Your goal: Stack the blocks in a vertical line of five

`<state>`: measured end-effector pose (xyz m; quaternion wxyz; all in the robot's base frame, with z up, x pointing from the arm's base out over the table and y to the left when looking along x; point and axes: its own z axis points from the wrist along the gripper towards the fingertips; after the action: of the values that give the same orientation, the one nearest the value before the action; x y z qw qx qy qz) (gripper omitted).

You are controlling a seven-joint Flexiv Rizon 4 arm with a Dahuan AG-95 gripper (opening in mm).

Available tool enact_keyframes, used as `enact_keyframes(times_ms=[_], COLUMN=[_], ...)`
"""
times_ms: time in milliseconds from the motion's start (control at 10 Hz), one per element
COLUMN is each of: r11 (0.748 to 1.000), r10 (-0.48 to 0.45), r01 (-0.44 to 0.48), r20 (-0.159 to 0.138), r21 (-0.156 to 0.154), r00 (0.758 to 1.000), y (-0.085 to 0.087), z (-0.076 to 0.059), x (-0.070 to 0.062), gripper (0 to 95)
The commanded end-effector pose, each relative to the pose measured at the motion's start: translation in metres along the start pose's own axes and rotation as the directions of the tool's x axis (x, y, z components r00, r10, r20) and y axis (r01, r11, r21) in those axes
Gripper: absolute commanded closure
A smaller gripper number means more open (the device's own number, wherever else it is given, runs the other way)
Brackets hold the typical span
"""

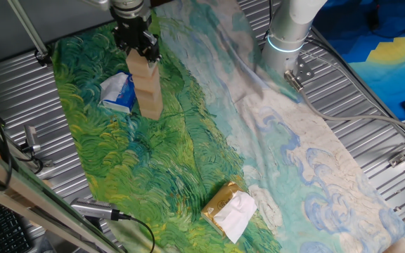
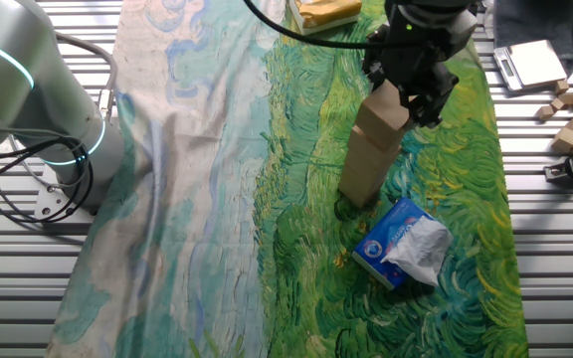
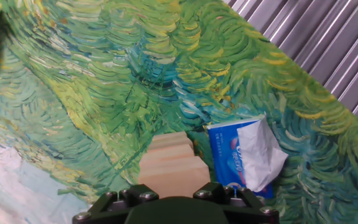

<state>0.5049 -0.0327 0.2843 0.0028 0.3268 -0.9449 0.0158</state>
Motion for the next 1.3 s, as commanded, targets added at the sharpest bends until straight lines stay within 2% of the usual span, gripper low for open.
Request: enact_keyframes(times_ms=[100, 300, 600, 1300], r11=[1.0, 1.0, 0.997, 0.995], r10=[0.001, -0.013, -0.082, -0.102], r01=[-0.001, 0.013, 0.082, 0.101], r20=[0.001, 0.005, 0.002, 0.015], r21=[0.002, 0.009, 0.014, 0.024], r00=[1.0, 1.0, 0.997, 0.995], y=[0.0011, 0.002, 0.0036, 0.006], z=[0.0007, 0.0022, 0.0042, 0.0075], x=[-0.0004, -0.0023, -0.0063, -0.0008], gripper=[95.0, 95.0, 95.0, 95.0])
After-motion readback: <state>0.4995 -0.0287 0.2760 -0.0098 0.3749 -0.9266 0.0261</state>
